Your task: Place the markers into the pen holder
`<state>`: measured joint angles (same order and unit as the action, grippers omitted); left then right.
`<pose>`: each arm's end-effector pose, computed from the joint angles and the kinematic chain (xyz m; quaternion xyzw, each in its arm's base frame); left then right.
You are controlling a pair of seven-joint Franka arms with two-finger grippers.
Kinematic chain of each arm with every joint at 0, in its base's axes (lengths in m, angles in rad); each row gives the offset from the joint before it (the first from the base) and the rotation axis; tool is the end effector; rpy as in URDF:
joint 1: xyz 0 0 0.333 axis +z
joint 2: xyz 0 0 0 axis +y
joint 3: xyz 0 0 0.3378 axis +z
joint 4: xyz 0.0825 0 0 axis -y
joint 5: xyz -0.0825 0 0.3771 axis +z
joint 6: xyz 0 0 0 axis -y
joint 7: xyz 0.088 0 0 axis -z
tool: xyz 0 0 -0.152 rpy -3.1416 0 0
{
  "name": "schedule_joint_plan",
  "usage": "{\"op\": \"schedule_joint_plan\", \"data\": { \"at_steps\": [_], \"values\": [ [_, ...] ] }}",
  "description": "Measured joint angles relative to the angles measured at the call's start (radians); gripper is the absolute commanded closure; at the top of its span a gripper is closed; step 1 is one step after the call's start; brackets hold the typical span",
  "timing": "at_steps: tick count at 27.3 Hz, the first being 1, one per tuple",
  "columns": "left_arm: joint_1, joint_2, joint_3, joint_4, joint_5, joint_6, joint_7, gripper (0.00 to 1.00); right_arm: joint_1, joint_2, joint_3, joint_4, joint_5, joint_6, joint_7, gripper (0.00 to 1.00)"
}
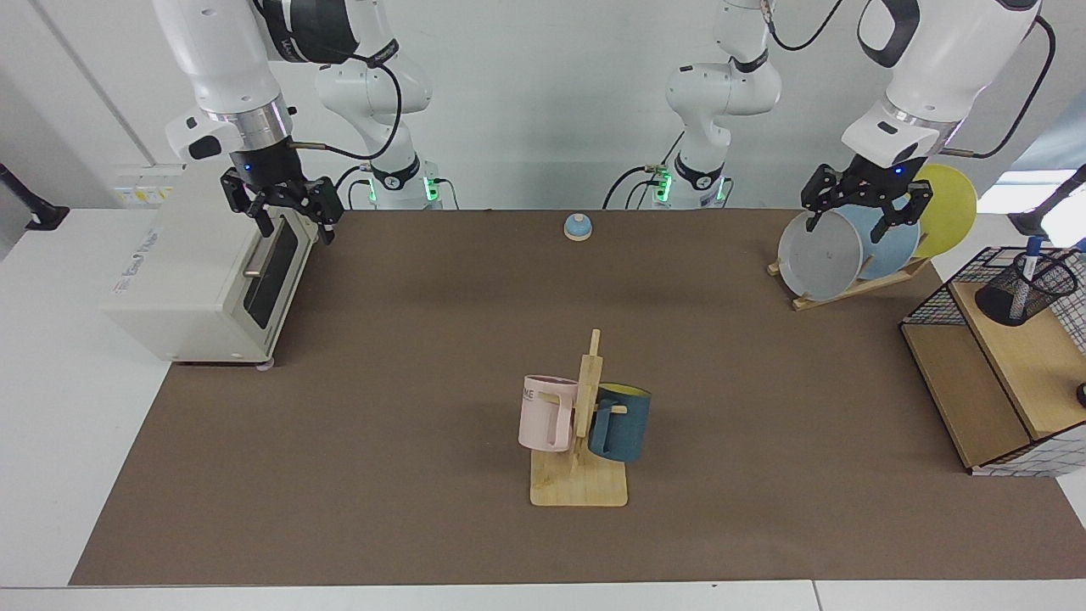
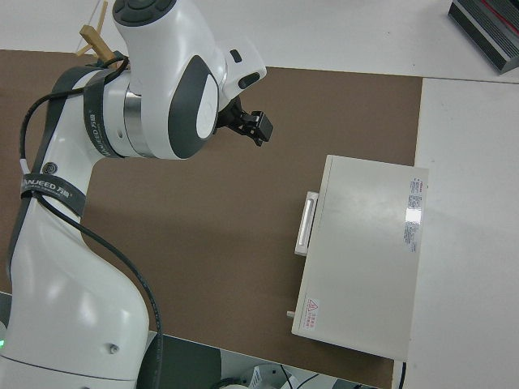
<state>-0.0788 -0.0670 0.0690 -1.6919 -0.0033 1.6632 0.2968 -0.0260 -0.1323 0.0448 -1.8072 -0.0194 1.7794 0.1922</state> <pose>0.5345 -0.0046 0.5889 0.9881 -0.1526 0.0194 0.0012 0.5242 0.0086 0.5796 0.9949 -0.0850 0.0532 0.0070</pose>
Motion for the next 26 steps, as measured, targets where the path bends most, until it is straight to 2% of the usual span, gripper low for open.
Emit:
{"op": "schedule_joint_plan", "data": {
  "at_steps": [9, 26],
  "values": [
    [0.0, 0.049, 0.008, 0.046, 0.0, -0.014, 0.028, 0.0, -0.005, 0.0, 0.0, 0.0, 0.0, -0.001, 0.0, 0.0],
    [0.013, 0.053, 0.01, 0.05, 0.0, -0.014, -0.069, 0.0, -0.01, 0.0, 0.0, 0.0, 0.0, -0.004, 0.0, 0.0]
  ]
}}
